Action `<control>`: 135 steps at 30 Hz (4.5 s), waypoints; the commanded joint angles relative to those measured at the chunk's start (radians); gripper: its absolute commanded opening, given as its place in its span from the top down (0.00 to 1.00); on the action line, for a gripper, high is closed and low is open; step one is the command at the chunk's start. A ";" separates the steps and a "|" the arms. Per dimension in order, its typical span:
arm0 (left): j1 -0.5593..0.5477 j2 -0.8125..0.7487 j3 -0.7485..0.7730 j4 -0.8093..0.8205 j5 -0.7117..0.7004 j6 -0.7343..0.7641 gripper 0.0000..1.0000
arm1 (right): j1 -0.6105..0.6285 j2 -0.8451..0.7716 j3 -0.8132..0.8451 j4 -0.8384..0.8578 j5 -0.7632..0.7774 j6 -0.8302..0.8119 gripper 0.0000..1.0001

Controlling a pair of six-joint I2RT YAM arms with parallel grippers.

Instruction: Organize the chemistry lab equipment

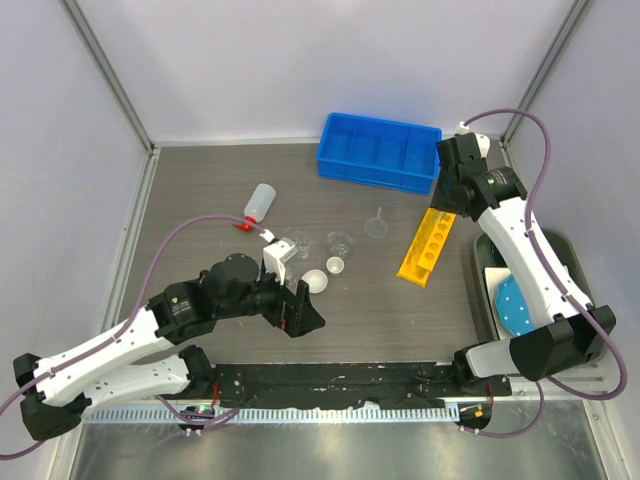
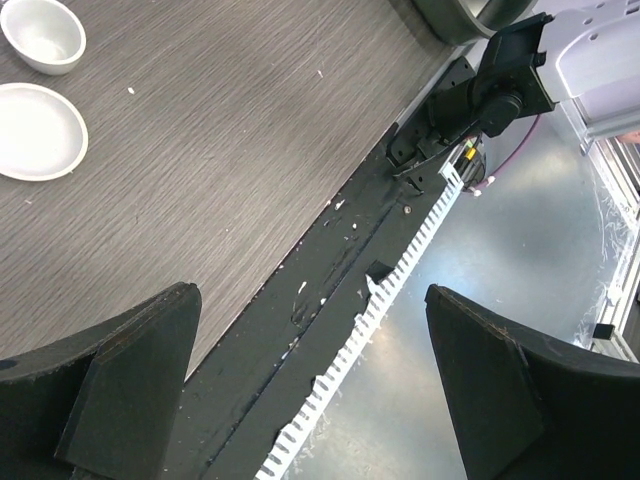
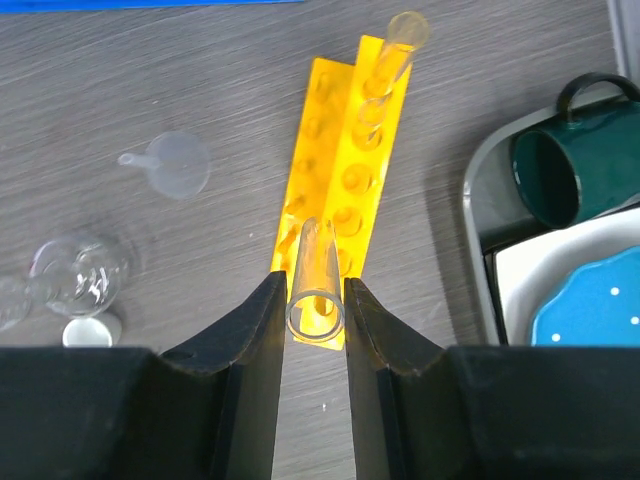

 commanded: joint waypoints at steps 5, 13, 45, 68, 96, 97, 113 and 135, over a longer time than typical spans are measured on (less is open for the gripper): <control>0.002 -0.037 -0.013 -0.015 -0.027 -0.003 0.00 | -0.110 0.068 0.025 0.066 0.013 -0.042 0.99; 0.002 -0.029 -0.016 -0.021 -0.034 -0.003 0.00 | -0.153 0.092 -0.022 0.120 -0.027 -0.051 0.99; 0.002 -0.010 -0.016 -0.025 -0.046 -0.005 0.00 | -0.161 0.155 -0.208 0.229 -0.108 -0.002 0.99; 0.002 0.028 0.010 -0.026 -0.038 -0.005 0.00 | -0.173 0.178 -0.297 0.274 -0.105 0.036 0.99; 0.002 0.066 0.074 -0.084 -0.086 0.010 0.00 | -0.159 0.025 -0.156 0.153 -0.053 -0.007 0.38; 0.002 0.066 0.083 -0.101 -0.092 0.010 0.00 | -0.149 0.001 -0.148 0.142 -0.056 -0.013 0.38; 0.002 0.088 0.177 -0.345 -0.389 -0.055 0.00 | 0.391 -0.185 -0.371 0.191 -0.026 0.139 0.37; 0.323 0.226 0.257 -0.339 -0.344 0.023 0.00 | 0.342 0.307 -0.005 0.465 0.021 0.130 0.32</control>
